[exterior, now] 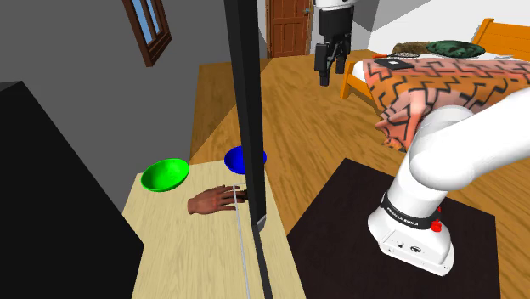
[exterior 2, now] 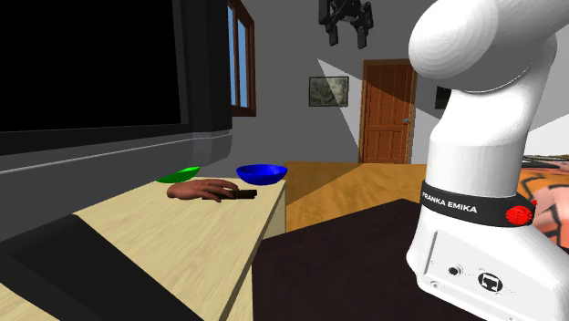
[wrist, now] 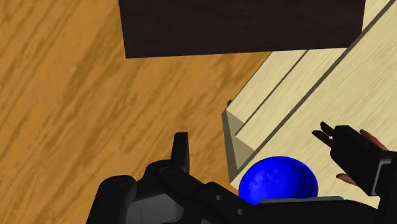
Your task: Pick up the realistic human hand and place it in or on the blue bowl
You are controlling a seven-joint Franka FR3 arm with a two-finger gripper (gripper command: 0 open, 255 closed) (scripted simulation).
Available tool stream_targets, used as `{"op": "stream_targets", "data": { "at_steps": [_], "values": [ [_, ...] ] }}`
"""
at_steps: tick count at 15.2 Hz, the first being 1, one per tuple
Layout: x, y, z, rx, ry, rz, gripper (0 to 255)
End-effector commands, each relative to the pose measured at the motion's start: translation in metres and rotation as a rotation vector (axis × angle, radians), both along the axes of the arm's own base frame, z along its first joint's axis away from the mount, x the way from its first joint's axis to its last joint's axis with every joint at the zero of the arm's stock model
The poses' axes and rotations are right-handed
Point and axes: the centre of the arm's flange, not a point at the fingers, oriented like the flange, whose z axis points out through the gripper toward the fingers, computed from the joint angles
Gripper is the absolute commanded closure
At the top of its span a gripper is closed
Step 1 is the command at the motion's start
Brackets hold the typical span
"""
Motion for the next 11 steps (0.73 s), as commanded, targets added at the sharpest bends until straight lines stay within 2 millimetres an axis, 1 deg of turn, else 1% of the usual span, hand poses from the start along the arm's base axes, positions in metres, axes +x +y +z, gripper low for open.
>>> {"op": "stream_targets", "data": {
  "at_steps": [1,6,11],
  "values": [
    [0.000,0.000,0.000,0.000,0.000,0.000,0],
    [0.048,0.007,-0.046,0.060,0.020,0.130,0],
    [0.093,0.023,-0.091,0.120,0.040,0.260,0]
  ]
}}
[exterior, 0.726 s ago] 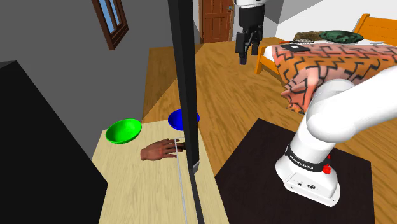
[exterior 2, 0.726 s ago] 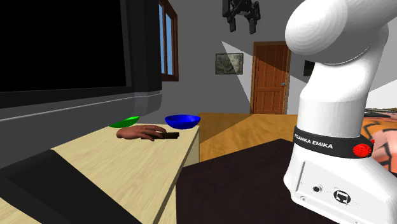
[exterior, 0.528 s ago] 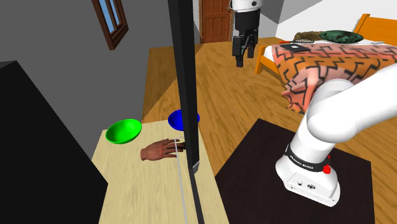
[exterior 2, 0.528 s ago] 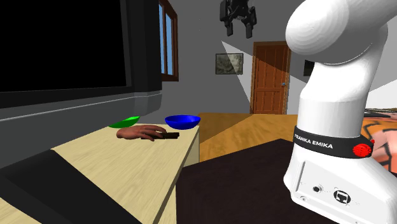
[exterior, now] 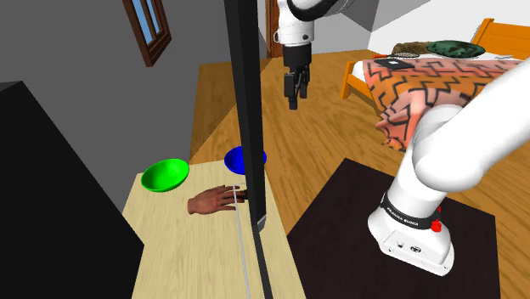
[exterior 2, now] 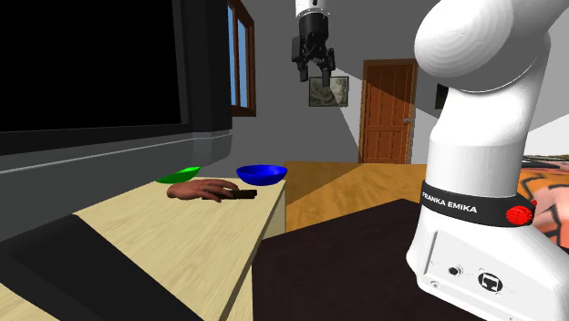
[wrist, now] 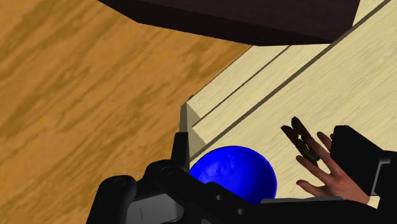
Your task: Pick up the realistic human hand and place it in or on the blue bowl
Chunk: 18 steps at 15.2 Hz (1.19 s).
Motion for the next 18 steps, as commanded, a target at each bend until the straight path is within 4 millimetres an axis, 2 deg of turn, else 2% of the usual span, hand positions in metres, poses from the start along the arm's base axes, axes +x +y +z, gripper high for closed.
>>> {"op": "stream_targets", "data": {
  "at_steps": [1,9,18],
  "values": [
    [0.017,0.007,-0.021,0.025,0.007,0.053,0],
    [0.080,0.052,-0.093,0.121,0.039,0.261,0],
    [0.134,0.125,-0.170,0.229,0.075,0.495,0]
  ]
}}
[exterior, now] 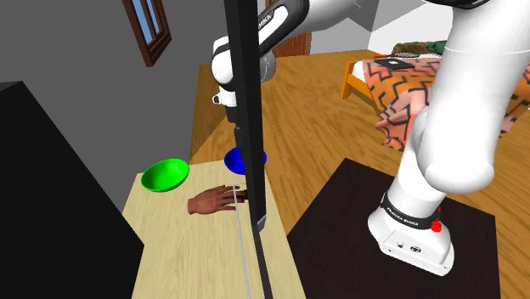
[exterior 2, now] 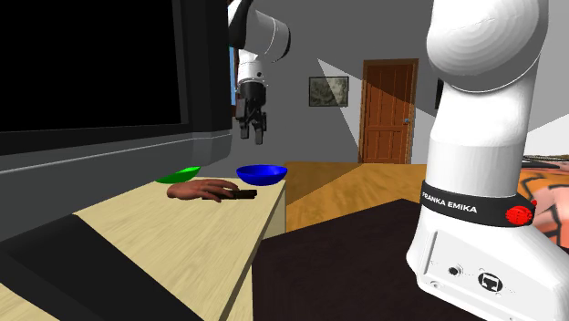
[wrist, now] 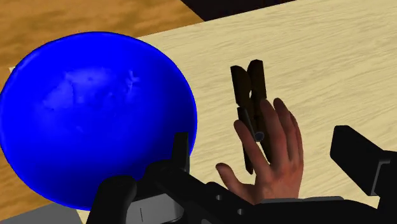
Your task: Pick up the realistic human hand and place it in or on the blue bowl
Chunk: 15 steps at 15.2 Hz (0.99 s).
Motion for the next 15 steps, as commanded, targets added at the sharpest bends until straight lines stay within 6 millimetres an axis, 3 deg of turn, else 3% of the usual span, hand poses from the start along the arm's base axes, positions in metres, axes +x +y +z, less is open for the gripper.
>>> {"op": "stream_targets", "data": {
  "at_steps": [1,8,15],
  "values": [
    [0.009,0.019,-0.017,0.026,0.008,0.054,0],
    [0.034,0.088,-0.070,0.108,0.036,0.232,0],
    [0.023,0.095,-0.105,0.108,0.036,0.232,0]
  ]
}}
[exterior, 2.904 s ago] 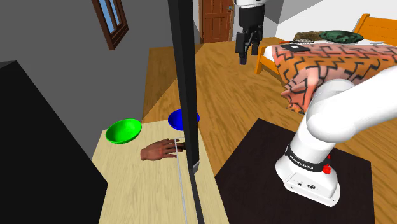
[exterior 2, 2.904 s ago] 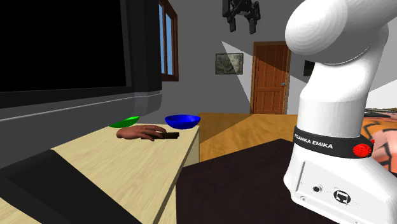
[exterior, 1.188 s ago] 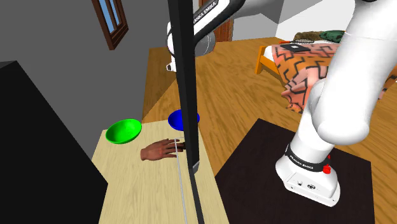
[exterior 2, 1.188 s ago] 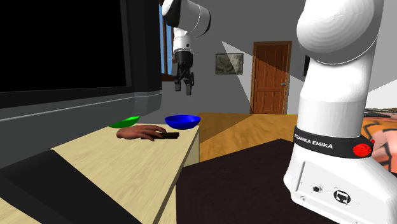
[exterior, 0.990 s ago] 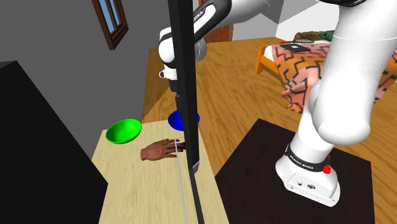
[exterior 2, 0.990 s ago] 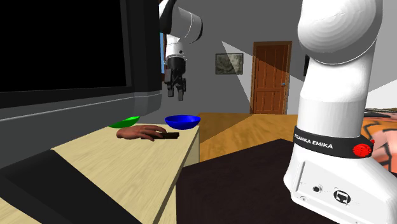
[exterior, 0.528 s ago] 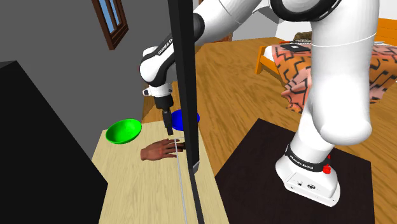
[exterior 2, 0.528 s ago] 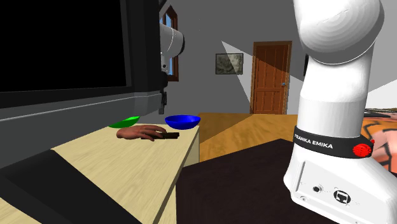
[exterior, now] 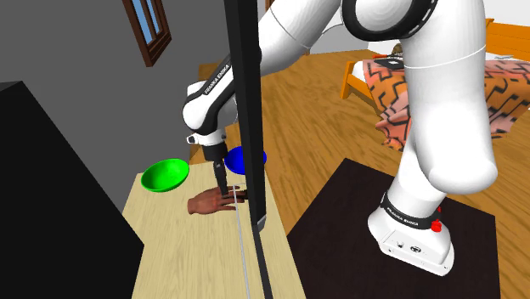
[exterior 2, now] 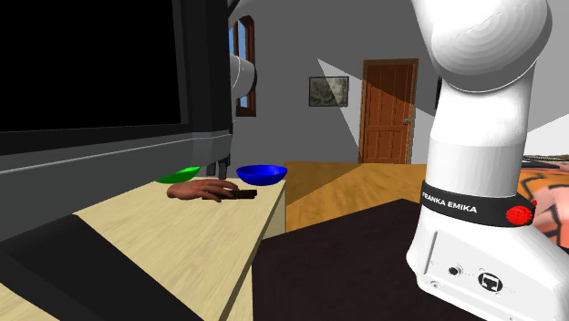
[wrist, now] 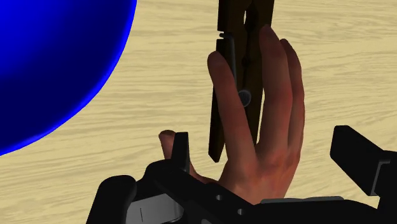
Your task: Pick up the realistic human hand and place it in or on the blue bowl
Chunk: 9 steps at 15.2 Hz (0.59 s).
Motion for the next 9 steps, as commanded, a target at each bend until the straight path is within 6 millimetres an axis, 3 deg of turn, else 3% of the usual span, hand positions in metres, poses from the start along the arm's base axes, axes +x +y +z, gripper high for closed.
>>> {"op": "stream_targets", "data": {
  "at_steps": [1,8,9],
  "values": [
    [-0.0038,0.0003,-0.0081,0.000,0.000,0.000,0],
    [-0.0038,0.0003,-0.0080,0.000,0.000,0.000,0],
    [-0.0038,0.0003,-0.0080,0.000,0.000,0.000,255]
  ]
}}
